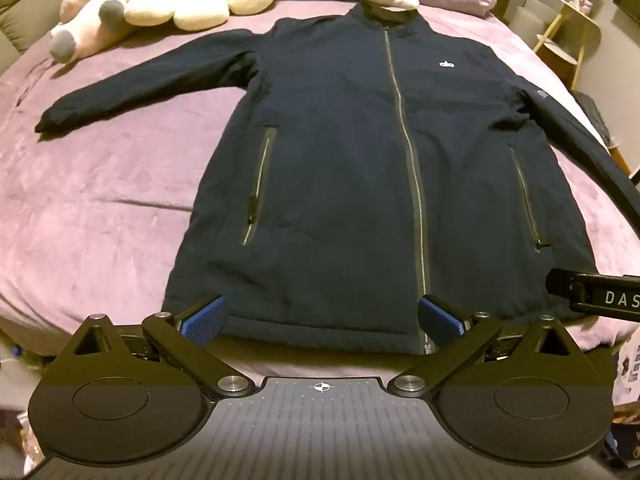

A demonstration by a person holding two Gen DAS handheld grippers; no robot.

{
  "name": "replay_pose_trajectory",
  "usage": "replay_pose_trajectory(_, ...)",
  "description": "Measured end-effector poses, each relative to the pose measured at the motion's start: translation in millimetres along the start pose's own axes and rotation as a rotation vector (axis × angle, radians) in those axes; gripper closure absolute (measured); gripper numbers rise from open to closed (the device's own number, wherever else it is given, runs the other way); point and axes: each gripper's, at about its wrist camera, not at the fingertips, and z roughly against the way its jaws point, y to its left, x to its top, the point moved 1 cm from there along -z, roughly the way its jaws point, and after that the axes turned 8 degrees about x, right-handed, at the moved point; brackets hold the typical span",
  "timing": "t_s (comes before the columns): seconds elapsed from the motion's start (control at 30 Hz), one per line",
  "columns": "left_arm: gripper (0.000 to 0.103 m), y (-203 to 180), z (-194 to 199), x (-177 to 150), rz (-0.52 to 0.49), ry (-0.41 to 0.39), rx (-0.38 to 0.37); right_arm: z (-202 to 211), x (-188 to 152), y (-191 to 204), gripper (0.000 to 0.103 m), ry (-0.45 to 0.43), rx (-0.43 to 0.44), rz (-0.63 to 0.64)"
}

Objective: Fold large clothes

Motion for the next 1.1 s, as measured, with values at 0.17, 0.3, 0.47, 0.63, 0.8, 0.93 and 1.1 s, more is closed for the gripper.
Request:
replay_pose_trajectory(0.17, 0.0, 2.0, -0.3, -1.9, 0.019, -0.013, -0.016, -0.5, 0.8, -2.1, 0.002, 0.0, 0.0, -0.008)
replay_pose_trajectory(0.3, 0.0, 5.3, 1.4, -3.3, 0.015, -0.022, -0.017, -0.1, 0.0, 0.3, 0.002, -0.003, -0.005, -0.006)
replay_pose_trajectory(0.47, 0.0, 0.4, 4.2, -2.6, 0.004, -0.022, -0.01, 1.4, -1.3, 1.2, 0.002, 0.0, -0.005, -0.006)
replay_pose_trajectory(0.63, 0.0, -0.3, 5.7, -2.4, 0.003, -0.029, -0.009, 0.4, -0.5, -1.3, 0.002, -0.004, -0.004, -0.008)
replay_pose_trajectory(0.8, 0.0, -2.4, 8.1, -2.0, -0.001, -0.04, -0.012, 0.8, -1.2, -1.0, 0.002, -0.005, -0.005, -0.011)
replay_pose_trajectory(0.93, 0.0, -3.9, 10.1, -2.3, -0.008, -0.051, -0.014, 1.4, -1.5, -1.0, 0.002, -0.009, -0.006, -0.014)
replay_pose_trajectory(1.1, 0.0, -5.6, 11.7, -2.4, -0.014, -0.059, -0.016, 2.0, -1.7, -2.1, 0.002, -0.01, -0.004, -0.019)
